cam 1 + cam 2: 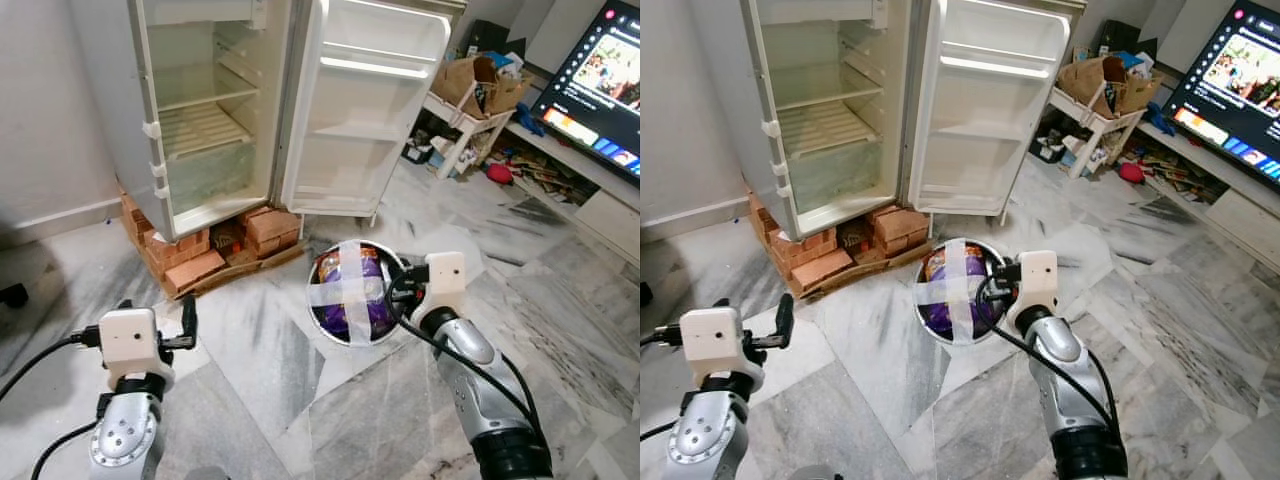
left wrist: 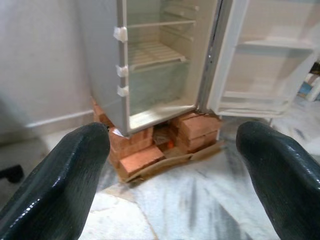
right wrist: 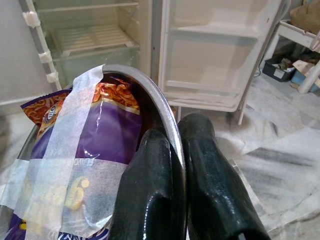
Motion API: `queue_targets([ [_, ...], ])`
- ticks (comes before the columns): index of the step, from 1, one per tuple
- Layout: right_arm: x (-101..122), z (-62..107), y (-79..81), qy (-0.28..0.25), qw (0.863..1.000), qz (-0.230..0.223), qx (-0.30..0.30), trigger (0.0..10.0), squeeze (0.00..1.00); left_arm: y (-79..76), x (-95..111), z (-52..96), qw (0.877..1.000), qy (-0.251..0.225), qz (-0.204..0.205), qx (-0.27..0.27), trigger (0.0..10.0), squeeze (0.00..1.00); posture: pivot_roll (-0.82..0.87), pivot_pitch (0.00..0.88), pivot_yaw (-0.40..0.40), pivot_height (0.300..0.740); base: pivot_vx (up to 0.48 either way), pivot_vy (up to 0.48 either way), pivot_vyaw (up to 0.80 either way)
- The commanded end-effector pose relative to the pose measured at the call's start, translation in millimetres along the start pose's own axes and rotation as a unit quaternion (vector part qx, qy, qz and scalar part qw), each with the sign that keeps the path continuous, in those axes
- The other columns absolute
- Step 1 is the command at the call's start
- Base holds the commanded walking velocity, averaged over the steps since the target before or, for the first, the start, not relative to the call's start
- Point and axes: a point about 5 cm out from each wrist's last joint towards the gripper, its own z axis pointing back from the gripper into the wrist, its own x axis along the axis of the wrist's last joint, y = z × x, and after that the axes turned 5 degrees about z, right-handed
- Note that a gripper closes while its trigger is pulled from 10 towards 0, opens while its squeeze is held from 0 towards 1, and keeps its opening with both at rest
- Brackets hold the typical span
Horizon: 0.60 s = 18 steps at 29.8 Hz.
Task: Restocking fridge
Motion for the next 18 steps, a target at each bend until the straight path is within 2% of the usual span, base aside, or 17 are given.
queue_targets([
  [1,5,-0.2,-9.2,-0.017,1.000,-0.007,-0.025,10.0,0.00,-3.2,4,-3.4,1.000,-0.004,-0.003,-0.010,10.0,0.00,0.19,0.000,-0.131,0.740,0.000,0.000,0.00],
  [7,1,7.1,-13.1,-0.031,0.997,-0.015,-0.066,10.0,0.00,-10.0,8,-15.9,0.998,0.002,-0.026,-0.059,10.0,0.00,0.14,0.000,-0.034,0.740,0.000,0.000,0.00],
  [10,-7,21.2,-22.5,-0.031,0.993,-0.018,-0.110,10.0,0.00,-17.0,9,-25.1,0.995,0.007,-0.039,-0.096,10.0,0.00,0.10,0.000,0.016,0.740,0.000,0.000,0.00],
  [18,-13,36.0,-35.9,-0.032,0.986,-0.012,-0.164,10.0,0.00,-29.3,14,-39.0,0.988,-0.002,-0.054,-0.142,10.0,0.00,0.05,0.000,0.048,0.740,0.000,0.000,0.00],
])
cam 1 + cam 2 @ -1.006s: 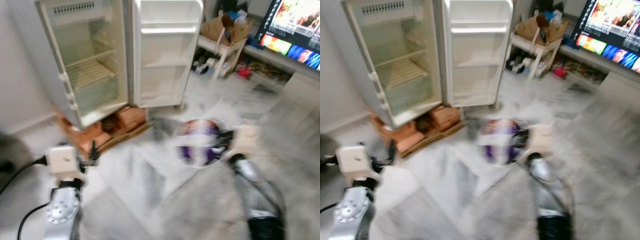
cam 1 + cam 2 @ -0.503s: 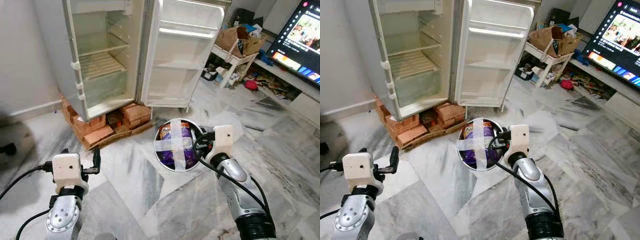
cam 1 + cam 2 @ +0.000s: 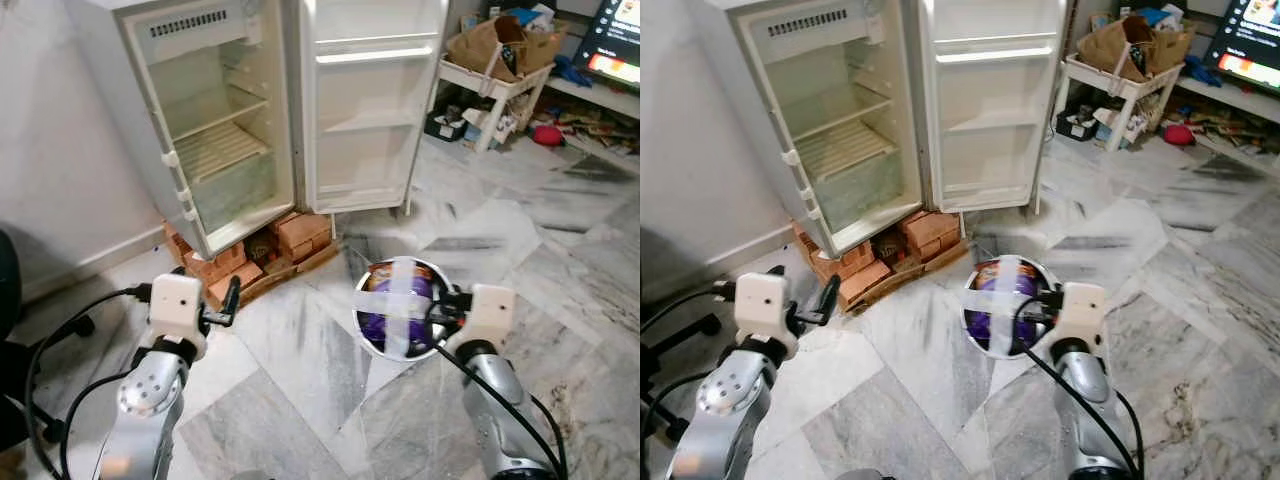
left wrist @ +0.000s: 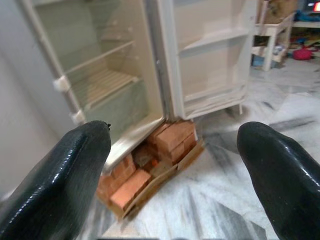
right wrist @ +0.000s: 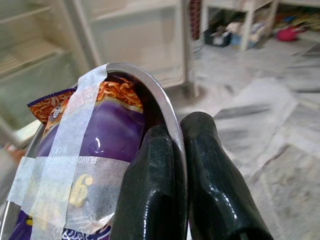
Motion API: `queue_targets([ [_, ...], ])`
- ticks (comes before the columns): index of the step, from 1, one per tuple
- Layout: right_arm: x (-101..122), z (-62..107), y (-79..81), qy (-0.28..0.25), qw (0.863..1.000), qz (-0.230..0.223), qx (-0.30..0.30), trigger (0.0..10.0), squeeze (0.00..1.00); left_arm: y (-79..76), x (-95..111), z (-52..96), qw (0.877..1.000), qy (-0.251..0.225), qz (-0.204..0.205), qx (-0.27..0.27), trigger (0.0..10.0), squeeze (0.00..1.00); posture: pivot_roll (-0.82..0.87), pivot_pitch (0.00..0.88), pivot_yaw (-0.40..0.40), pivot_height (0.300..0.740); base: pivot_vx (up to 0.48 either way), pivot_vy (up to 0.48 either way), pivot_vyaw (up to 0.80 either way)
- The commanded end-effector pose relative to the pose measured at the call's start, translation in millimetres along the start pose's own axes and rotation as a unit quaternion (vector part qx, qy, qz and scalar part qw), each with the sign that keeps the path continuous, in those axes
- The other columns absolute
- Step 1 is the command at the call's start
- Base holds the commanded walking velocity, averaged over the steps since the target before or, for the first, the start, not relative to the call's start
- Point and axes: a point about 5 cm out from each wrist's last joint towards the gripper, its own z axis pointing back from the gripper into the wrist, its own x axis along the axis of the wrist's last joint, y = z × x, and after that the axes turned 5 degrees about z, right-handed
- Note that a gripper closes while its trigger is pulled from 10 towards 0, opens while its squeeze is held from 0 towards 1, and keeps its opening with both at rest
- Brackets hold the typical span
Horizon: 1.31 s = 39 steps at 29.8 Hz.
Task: Restocking fridge
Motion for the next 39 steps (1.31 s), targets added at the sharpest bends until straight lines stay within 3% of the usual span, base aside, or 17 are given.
queue_targets([
  [1,16,-3.1,0.8,-0.040,0.999,0.004,-0.005,10.0,0.00,4.0,-1,-3.4,1.000,0.005,-0.012,0.000,10.0,0.00,0.05,0.000,0.036,0.740,0.000,0.000,0.00],
  [10,21,-6.1,5.1,-0.040,0.999,-0.004,0.004,10.0,0.00,6.1,-6,0.6,1.000,0.010,0.004,0.010,10.0,0.00,0.06,0.016,0.010,0.740,0.080,0.000,0.00],
  [13,22,-3.9,5.4,-0.039,0.999,-0.008,0.019,10.0,0.00,2.5,-16,11.7,0.999,0.026,0.020,0.015,10.0,0.00,0.06,0.017,-0.015,0.740,0.273,0.000,0.80],
  [17,22,-4.4,7.6,-0.039,0.999,-0.003,0.028,10.0,0.00,-1.4,-19,13.9,0.999,0.028,0.021,0.014,10.0,0.00,0.07,0.011,-0.025,0.740,0.295,0.000,0.79],
  [30,27,-10.6,14.7,-0.046,0.998,0.003,0.048,10.0,0.00,0.8,-16,10.8,0.999,0.019,0.015,0.026,10.0,0.00,0.08,0.010,-0.037,0.740,0.425,0.000,0.78],
  [39,32,-17.0,15.2,-0.051,0.997,0.003,0.054,10.0,0.00,-7.3,-12,2.4,1.000,0.010,0.001,0.017,10.0,0.00,0.09,0.004,-0.043,0.740,0.471,0.000,0.78],
])
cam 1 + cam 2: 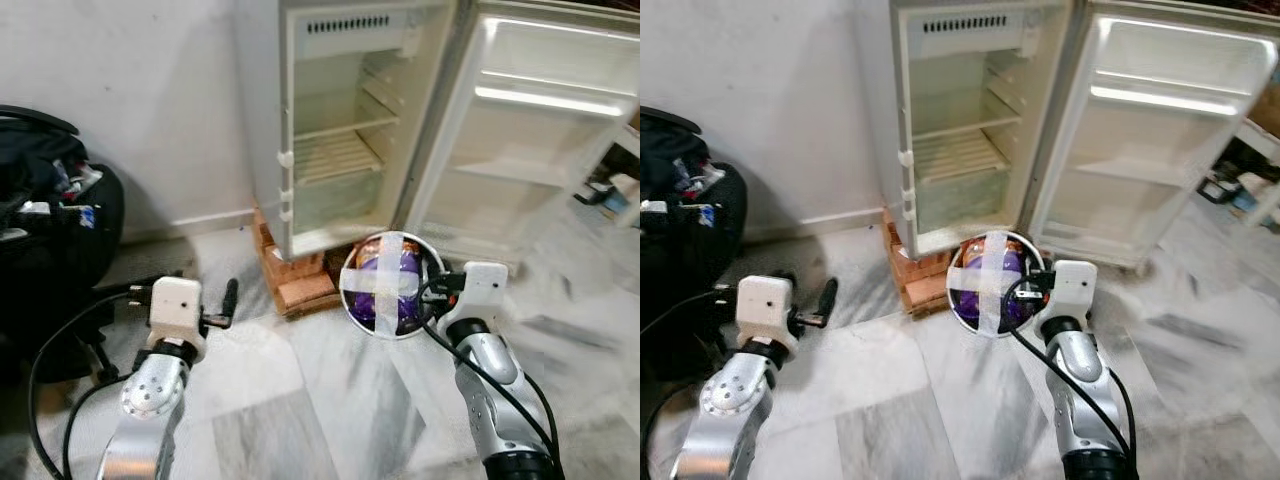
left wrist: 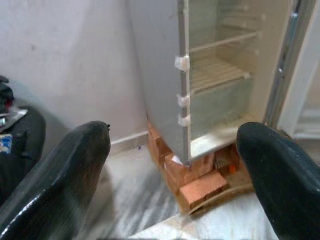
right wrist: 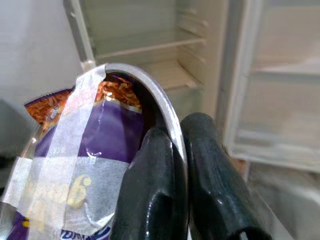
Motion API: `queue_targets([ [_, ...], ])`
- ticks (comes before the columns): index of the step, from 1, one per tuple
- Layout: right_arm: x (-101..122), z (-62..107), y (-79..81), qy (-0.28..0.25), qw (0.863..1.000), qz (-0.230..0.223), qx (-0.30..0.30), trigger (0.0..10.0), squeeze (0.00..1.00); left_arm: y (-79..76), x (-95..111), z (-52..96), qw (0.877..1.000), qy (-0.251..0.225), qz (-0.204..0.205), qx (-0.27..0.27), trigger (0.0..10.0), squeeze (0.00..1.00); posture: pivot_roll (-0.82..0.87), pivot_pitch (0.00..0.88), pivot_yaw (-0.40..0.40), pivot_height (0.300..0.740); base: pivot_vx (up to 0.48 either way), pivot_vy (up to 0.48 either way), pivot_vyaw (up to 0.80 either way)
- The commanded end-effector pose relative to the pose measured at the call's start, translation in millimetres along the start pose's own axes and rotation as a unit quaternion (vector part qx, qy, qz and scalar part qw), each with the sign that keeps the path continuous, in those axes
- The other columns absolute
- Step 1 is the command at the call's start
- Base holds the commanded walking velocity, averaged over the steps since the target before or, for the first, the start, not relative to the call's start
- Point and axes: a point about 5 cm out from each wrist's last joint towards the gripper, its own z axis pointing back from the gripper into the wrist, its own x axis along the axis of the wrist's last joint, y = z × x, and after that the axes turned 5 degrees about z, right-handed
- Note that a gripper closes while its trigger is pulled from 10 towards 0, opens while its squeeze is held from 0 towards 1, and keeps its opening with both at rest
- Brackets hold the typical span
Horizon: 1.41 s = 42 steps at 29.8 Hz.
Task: Restocking fridge
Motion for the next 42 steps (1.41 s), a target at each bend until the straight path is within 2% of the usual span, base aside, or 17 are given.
queue_targets([
  [1,9,-5.7,4.1,-0.017,1.000,-0.006,0.003,10.0,0.00,7.3,0,1.0,1.000,0.003,-0.016,0.009,10.0,0.00,0.09,0.004,-0.045,0.740,0.450,0.000,0.46],
  [5,8,-6.7,4.8,-0.014,1.000,-0.009,0.004,10.0,0.00,8.3,-2,2.2,1.000,0.006,-0.016,0.016,10.0,0.00,0.10,0.007,-0.053,0.740,0.437,0.000,0.00],
  [14,-1,-4.9,2.2,-0.002,1.000,-0.019,-0.003,10.0,0.00,7.3,-10,8.7,1.000,0.018,-0.009,0.024,10.0,0.00,0.12,0.007,-0.073,0.740,0.338,-0.331,0.00],
  [23,0,-2.5,6.9,-0.006,1.000,-0.019,0.001,10.0,0.00,10.6,-8,12.5,1.000,0.020,-0.009,0.015,10.0,0.00,0.11,0.026,-0.072,0.740,0.000,-0.423,0.00],
  [26,-7,3.3,1.1,0.006,1.000,-0.018,-0.012,10.0,0.00,7.2,-11,15.5,1.000,0.029,-0.013,0.000,10.0,0.00,0.11,0.029,-0.071,0.740,0.000,-0.441,0.00],
  [30,-16,8.5,-6.8,0.019,0.999,-0.024,-0.035,10.0,0.00,12.1,-16,16.3,0.999,0.038,0.006,0.017,10.0,0.00,0.10,0.000,-0.052,0.740,0.000,-0.221,0.00],
  [33,-13,8.2,-11.5,0.005,0.998,-0.018,-0.053,10.0,0.00,15.3,-14,8.6,0.999,0.032,0.009,0.024,10.0,0.00,0.08,0.000,-0.028,0.740,0.000,0.000,0.00],
  [34,-12,8.9,-15.8,0.000,0.997,-0.021,-0.070,10.0,0.00,13.8,-11,0.9,0.999,0.029,0.006,0.024,10.0,0.00,0.06,0.000,-0.004,0.740,0.000,0.000,0.00],
  [35,-12,8.9,-15.8,0.000,0.997,-0.021,-0.070,10.0,0.00,13.8,-11,0.9,0.999,0.029,0.006,0.024,10.0,0.00,0.06,0.000,-0.004,0.740,0.000,0.000,0.00],
  [37,-11,12.1,-19.7,-0.006,0.996,-0.018,-0.085,10.0,0.00,7.1,-3,-12.8,1.000,0.016,0.000,0.007,10.0,0.00,0.03,0.000,0.023,0.740,0.000,0.000,0.00],
  [42,-14,23.7,-20.1,-0.009,0.994,-0.017,-0.104,10.0,0.00,-0.1,3,-24.7,0.999,0.010,-0.021,-0.030,10.0,0.00,-0.01,0.000,0.062,0.740,0.000,0.000,0.00],
])
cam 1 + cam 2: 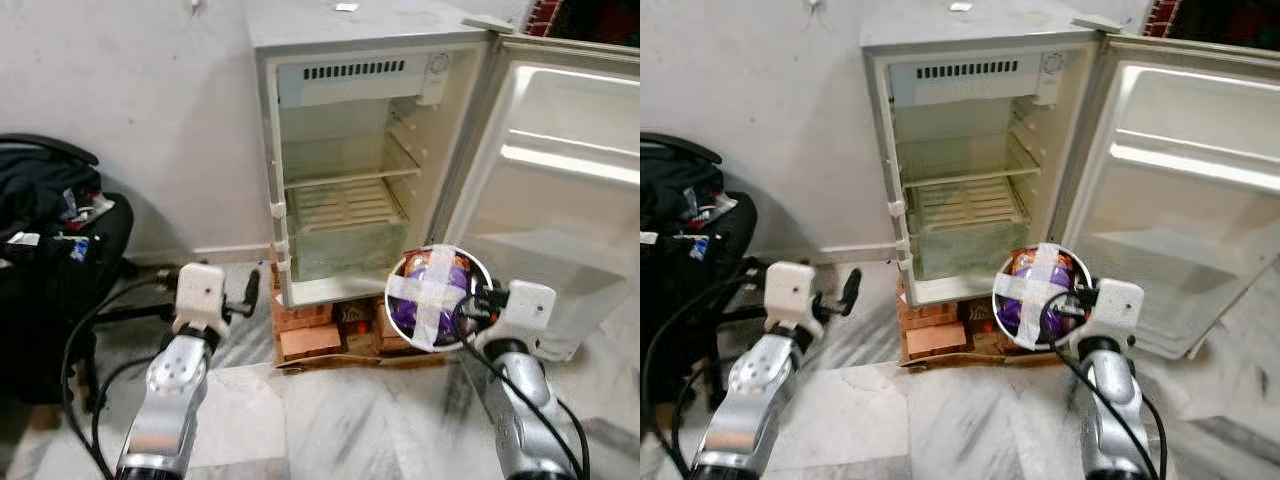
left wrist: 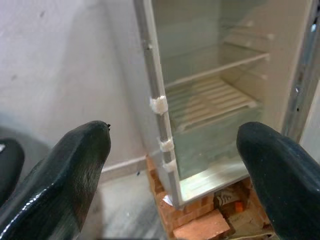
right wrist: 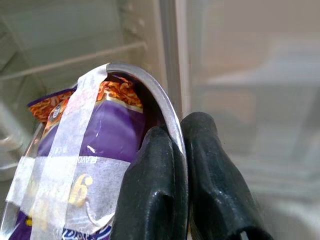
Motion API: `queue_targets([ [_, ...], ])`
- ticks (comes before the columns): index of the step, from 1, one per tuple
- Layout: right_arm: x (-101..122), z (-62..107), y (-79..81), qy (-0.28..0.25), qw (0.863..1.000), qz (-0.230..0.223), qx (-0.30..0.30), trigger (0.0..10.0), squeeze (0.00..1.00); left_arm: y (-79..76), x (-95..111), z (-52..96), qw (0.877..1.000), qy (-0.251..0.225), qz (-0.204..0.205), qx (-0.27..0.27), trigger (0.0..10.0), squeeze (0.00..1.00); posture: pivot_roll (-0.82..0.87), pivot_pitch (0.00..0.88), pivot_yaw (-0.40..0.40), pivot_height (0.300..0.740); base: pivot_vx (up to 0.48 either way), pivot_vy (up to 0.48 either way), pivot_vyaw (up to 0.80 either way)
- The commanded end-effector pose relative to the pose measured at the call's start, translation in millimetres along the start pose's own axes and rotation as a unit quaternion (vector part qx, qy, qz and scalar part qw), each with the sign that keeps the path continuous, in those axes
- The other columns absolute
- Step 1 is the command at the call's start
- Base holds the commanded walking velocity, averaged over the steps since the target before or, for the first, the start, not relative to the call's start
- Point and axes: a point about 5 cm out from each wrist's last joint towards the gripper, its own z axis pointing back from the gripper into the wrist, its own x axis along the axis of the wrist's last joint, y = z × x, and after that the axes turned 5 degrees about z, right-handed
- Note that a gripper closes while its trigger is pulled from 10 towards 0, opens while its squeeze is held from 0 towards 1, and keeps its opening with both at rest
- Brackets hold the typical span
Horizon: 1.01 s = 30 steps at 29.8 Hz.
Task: Restocking fridge
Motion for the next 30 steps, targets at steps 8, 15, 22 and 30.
queue_targets([
  [8,15,2.3,9.4,-0.038,0.999,0.011,0.020,10.0,0.00,9.8,-5,1.0,1.000,0.007,-0.016,0.012,10.0,0.00,-0.04,0.010,0.091,0.740,0.000,0.000,0.00],
  [15,18,-0.8,-4.1,-0.031,0.999,0.016,0.016,10.0,0.00,24.3,-8,23.0,0.994,-0.009,0.017,0.103,10.0,0.00,-0.01,0.000,0.027,0.740,0.000,0.000,0.00],
  [22,13,8.6,-12.6,-0.024,0.999,0.022,0.012,10.0,0.00,28.6,-24,52.9,0.993,0.014,0.008,0.120,10.0,0.00,0.02,0.000,0.013,0.740,0.000,0.000,0.00],
  [30,12,9.5,-2.3,-0.021,0.999,0.024,0.033,10.0,0.00,21.0,-31,63.4,0.996,0.019,0.013,0.088,10.0,0.00,0.03,0.003,0.001,0.740,0.000,0.000,0.00],
])
